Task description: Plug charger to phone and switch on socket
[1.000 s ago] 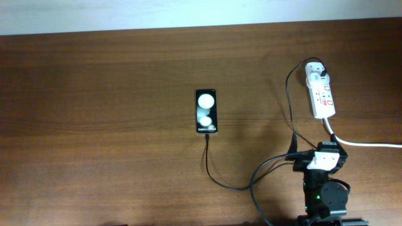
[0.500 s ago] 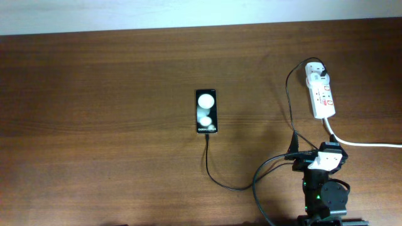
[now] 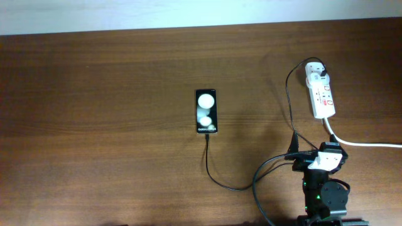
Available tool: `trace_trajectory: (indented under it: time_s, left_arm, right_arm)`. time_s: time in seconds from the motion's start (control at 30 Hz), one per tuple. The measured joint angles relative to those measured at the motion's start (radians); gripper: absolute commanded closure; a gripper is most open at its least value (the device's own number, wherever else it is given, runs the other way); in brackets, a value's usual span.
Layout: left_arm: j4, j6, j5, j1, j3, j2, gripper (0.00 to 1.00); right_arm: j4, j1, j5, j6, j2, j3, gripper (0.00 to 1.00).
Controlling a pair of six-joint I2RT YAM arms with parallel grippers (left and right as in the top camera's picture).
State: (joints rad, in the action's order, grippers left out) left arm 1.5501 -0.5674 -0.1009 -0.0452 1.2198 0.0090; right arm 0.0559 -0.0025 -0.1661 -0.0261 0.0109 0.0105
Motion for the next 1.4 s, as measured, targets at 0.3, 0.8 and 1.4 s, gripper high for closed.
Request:
trace_trajectory:
  time_s: [0.3,0.8,1.4]
  left_arm:
    - [-0.322,0.029,0.016,0.0,-0.344,-0.001,0.01]
    - [-1.11,0.074,0.229,0.0,-0.949,-0.001,0.01]
    - [-1.479,0.534,0.202,0.0,-1.207,0.002,0.01]
  right_arm:
    - [0.0,0.0,0.0,0.0,0.001,0.0,0.01]
    - [0.0,0.0,0.0,0.0,0.001,0.0,0.01]
    - [0.0,0.0,0.0,0.0,0.001,0.0,0.01]
